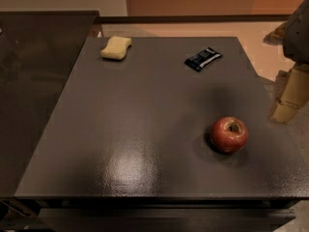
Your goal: Pick apple
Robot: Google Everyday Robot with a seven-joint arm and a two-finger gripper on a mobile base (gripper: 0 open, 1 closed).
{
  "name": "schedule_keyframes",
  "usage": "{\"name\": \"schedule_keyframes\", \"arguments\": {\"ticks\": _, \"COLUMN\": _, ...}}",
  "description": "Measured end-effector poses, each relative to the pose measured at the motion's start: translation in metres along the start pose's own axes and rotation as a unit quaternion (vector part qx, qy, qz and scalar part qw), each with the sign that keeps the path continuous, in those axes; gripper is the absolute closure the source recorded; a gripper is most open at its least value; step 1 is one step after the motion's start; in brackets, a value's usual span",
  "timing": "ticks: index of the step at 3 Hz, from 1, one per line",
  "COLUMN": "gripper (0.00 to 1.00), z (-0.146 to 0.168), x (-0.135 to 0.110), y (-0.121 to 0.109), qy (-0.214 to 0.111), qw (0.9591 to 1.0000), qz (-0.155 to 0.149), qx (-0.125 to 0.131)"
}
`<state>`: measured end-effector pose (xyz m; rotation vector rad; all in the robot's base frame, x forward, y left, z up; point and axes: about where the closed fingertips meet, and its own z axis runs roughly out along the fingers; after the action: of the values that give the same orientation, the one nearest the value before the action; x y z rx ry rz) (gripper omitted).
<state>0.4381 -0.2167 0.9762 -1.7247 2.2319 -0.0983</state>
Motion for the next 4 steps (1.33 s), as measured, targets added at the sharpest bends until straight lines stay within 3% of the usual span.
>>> {"name": "schedule_keyframes", "arguments": {"ticks": 2, "gripper": 0.0, "z": 0.007, "x": -0.001, "y": 0.006, "qy": -0.015, "qw": 0.9998, "qz": -0.011, "qx": -0.012}}
{"name": "schedule_keyframes", "arguments": {"ticks": 4, "gripper": 0.0, "z": 0.039, "x": 0.001, "y": 0.028, "qy": -0.065, "qw": 0.9963, "qz": -0.035, "qx": -0.045}}
